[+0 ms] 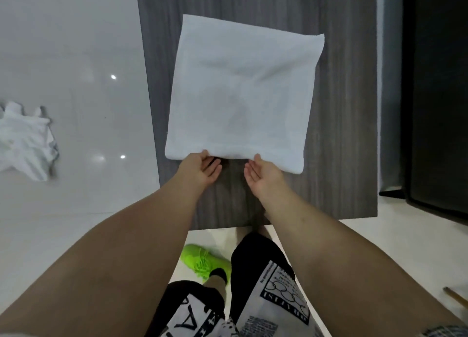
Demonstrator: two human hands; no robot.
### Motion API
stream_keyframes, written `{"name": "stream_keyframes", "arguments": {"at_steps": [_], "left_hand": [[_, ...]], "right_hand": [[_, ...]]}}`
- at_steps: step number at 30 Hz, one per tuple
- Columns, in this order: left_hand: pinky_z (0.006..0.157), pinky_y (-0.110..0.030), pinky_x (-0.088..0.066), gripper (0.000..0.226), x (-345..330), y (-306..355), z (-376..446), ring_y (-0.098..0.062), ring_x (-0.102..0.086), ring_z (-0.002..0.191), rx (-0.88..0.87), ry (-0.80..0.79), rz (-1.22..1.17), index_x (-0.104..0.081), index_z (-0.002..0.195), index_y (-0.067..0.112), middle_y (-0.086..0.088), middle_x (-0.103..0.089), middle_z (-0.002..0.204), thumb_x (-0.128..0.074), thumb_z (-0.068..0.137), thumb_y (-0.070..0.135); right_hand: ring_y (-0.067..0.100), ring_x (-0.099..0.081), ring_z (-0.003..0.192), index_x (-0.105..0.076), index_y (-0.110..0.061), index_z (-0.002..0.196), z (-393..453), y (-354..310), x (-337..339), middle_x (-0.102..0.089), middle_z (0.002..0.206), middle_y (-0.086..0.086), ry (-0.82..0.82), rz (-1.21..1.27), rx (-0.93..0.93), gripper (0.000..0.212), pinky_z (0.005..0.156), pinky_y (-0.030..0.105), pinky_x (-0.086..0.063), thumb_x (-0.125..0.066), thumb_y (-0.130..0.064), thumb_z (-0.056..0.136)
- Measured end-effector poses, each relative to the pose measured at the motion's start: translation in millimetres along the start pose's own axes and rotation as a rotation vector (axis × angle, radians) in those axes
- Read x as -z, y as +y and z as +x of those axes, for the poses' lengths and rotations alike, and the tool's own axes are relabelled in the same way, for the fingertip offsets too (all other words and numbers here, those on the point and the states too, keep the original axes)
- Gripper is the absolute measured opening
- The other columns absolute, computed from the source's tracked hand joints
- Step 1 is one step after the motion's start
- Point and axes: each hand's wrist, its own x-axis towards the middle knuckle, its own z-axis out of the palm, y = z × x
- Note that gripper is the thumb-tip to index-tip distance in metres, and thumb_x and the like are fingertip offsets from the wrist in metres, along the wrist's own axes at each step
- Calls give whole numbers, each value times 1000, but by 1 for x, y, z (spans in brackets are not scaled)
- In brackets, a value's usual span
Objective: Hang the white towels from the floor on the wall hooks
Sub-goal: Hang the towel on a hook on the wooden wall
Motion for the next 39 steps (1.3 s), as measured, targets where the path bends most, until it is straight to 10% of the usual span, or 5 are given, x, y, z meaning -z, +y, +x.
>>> {"name": "stream_keyframes", "arguments": {"at_steps": [8,16,20,28,39], "left_hand": [[66,-34,-59,23,45,-8,-81,-24,-70,82,-218,-2,82,-56,116,1,-17,-69,97,-57,93,2],[51,-27,-58,17,104,48,-254,-19,-64,52,-654,-95,101,-67,102,6,-20,-68,90,-61,88,-3],[68,-30,-61,15,177,78,-357,-22,-69,64,-976,-105,87,-73,89,7,-18,-71,92,-67,82,-5],[67,-17,-40,7,390,131,-500,-11,-58,83,-1644,578,545,-72,80,26,11,-65,82,-77,77,31],[72,-25,-38,15,659,145,-593,-25,-61,90,-1563,1332,421,-71,97,31,1,-70,94,-64,87,38]], "right_hand": [[24,-68,95,-60,0,120,-90,31,21,-69,112,17,-1,-56,168,29,84,32,-58,-64,-2,91],[21,-58,55,-63,-5,94,-266,65,-33,-66,83,15,-181,-300,653,21,46,23,-50,-70,8,80],[20,-68,63,-72,-14,85,-360,117,-62,-73,79,7,-307,-537,1080,10,67,32,-61,-75,-5,80],[11,-65,88,-75,-18,102,-490,257,-122,-73,91,-6,-607,-1309,1937,22,85,23,-49,-75,-29,82],[21,-50,87,-66,-16,92,-614,514,-228,-55,92,2,-1297,-1292,2359,13,73,31,-39,-64,-28,90]]}}
